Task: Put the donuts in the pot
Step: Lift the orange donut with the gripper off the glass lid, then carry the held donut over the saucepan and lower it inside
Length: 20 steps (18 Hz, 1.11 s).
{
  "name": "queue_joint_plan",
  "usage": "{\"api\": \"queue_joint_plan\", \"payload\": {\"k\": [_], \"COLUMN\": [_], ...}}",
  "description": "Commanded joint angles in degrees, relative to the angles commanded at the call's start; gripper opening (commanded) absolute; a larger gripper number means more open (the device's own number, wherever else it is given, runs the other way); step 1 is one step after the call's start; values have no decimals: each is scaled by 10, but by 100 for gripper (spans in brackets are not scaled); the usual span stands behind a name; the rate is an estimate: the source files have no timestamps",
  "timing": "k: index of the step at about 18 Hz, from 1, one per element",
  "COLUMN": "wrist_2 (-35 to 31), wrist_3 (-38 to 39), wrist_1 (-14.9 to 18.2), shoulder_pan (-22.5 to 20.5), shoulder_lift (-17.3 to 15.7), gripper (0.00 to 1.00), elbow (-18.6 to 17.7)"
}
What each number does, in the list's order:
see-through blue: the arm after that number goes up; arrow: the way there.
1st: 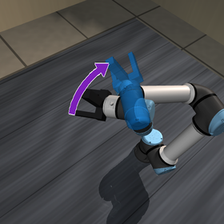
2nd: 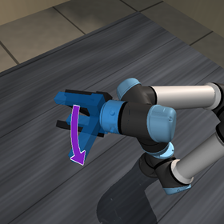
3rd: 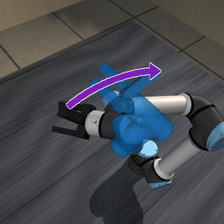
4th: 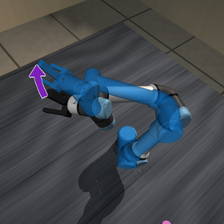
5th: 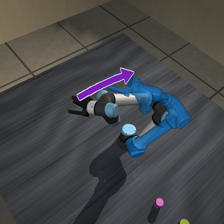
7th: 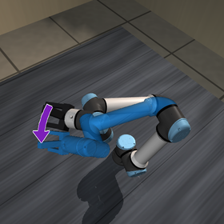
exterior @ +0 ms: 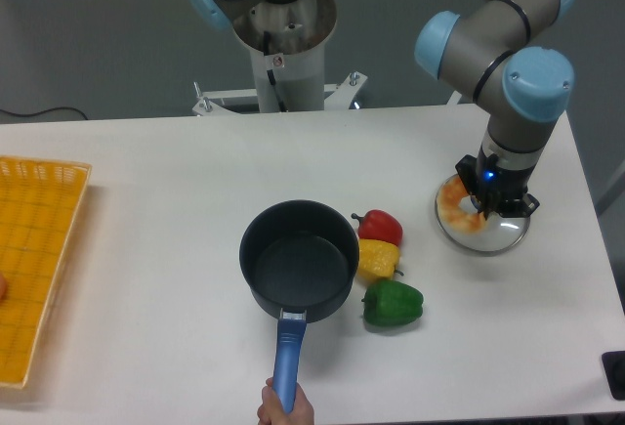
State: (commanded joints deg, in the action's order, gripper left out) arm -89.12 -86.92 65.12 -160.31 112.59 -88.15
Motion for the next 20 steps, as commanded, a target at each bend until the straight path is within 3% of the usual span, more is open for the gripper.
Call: {"api": "queue_joint_plan", "payload": {"k": [7,20], "wrist_2": [1,25], "wrist_3": [1,25], "wrist_1": [17,105], "shoulder_pan": [-3,8], "shoulder_lift": [-13,-70], "gripper": [9,9], "elbow": [-1,-8]}}
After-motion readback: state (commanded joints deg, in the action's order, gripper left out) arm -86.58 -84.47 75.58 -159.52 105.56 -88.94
